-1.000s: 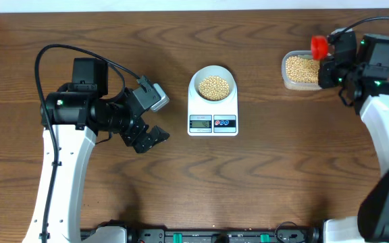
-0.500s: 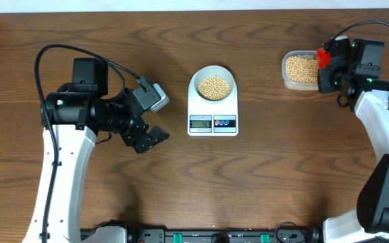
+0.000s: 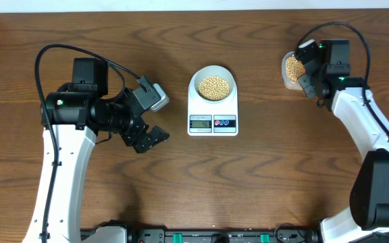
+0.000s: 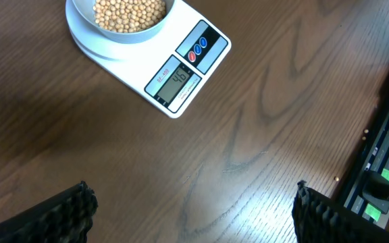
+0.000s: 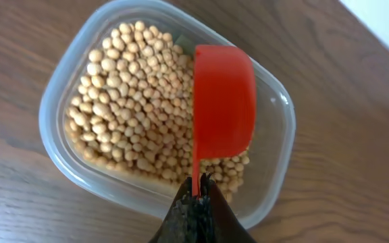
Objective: Scoop item into bowl and weigh 50g on scale
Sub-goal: 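Carry the scoop back right and lower it into the bean tub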
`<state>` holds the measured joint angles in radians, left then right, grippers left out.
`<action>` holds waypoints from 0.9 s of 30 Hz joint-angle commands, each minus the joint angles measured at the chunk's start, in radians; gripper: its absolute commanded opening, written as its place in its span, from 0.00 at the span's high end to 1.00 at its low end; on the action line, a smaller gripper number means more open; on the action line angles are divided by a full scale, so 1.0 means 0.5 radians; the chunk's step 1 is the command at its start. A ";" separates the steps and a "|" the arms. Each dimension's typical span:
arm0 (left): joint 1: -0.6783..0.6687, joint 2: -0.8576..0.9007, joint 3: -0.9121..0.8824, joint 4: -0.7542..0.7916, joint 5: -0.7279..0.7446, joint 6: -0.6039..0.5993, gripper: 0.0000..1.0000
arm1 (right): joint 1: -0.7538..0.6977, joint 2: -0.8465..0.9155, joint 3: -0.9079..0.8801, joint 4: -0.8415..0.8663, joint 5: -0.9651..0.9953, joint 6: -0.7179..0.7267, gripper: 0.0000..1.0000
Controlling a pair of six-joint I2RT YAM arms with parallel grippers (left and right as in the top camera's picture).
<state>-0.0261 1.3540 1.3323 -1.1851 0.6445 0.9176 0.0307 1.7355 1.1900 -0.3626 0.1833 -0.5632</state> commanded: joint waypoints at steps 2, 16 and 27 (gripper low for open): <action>0.008 -0.004 -0.002 -0.006 -0.005 0.026 0.05 | 0.028 0.012 -0.002 -0.002 0.167 -0.263 0.99; 0.008 -0.004 -0.002 -0.006 -0.004 0.026 0.05 | 0.028 0.035 -0.002 0.006 0.297 -0.537 0.99; 0.008 -0.004 -0.002 -0.006 -0.004 0.026 0.05 | 0.027 0.036 -0.002 0.008 0.295 -0.764 0.99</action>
<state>-0.0261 1.3540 1.3323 -1.1851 0.6445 0.9176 0.0418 1.7447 1.1900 -0.3611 0.3153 -0.8948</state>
